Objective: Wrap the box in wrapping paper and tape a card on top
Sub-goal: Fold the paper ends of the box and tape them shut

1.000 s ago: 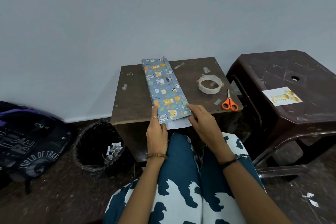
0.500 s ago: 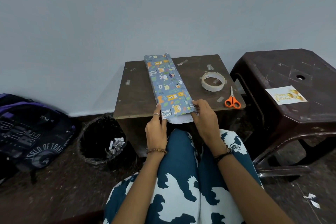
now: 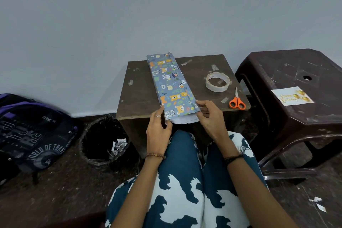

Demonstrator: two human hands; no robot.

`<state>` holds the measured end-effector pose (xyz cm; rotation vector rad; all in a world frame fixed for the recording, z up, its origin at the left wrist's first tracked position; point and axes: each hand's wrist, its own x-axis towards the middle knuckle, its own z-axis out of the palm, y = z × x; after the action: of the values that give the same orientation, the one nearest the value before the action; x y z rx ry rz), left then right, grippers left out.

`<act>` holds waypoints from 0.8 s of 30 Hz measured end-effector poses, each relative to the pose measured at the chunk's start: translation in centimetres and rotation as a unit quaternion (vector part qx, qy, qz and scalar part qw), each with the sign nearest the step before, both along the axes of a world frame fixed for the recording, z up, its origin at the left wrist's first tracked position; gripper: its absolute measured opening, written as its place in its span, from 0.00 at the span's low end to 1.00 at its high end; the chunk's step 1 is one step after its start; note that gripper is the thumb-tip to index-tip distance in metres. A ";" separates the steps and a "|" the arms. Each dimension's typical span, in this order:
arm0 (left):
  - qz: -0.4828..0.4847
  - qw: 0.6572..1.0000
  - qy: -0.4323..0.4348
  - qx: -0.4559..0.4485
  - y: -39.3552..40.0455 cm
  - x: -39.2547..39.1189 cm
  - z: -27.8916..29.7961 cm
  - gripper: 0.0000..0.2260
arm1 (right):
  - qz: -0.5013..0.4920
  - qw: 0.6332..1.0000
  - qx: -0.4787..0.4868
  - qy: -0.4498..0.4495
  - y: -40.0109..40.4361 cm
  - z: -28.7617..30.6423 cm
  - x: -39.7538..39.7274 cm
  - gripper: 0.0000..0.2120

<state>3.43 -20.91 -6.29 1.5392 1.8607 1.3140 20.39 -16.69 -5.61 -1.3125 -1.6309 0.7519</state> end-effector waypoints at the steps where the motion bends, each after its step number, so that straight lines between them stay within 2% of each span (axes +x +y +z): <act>1: -0.022 1.000 0.001 -0.002 -0.1 -0.3 -0.1 0.23 | 0.023 0.999 -0.024 0.026 0.0 0.1 0.4 0.16; 5: -0.072 0.996 -0.042 0.006 -0.2 -1.7 -0.7 0.29 | 0.059 0.990 -0.069 0.112 0.6 0.1 1.3 0.22; 8: -0.096 0.993 -0.074 0.012 0.5 -2.8 -0.6 0.29 | 0.048 0.990 -0.065 0.116 1.1 0.0 1.2 0.22; 11: -0.107 0.993 -0.020 0.035 1.2 -4.0 -0.3 0.20 | 0.040 0.990 -0.070 0.116 1.8 -0.1 1.3 0.16; 14: -0.152 0.987 -0.035 0.047 2.0 -4.6 0.0 0.13 | 0.045 0.987 -0.078 0.135 2.1 -0.1 1.3 0.10; 18: -0.197 0.979 0.007 0.057 2.5 -5.1 -0.1 0.11 | 0.046 0.990 -0.056 0.123 2.1 0.1 1.2 0.09; 24: -0.201 0.966 0.107 0.125 2.6 -5.4 0.0 0.12 | 0.073 0.991 -0.036 0.104 2.3 -0.1 1.4 0.13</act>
<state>-2.00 -18.31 -6.32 2.1301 1.4218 1.2633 21.78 -14.34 -5.68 -1.1326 -1.5545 1.0103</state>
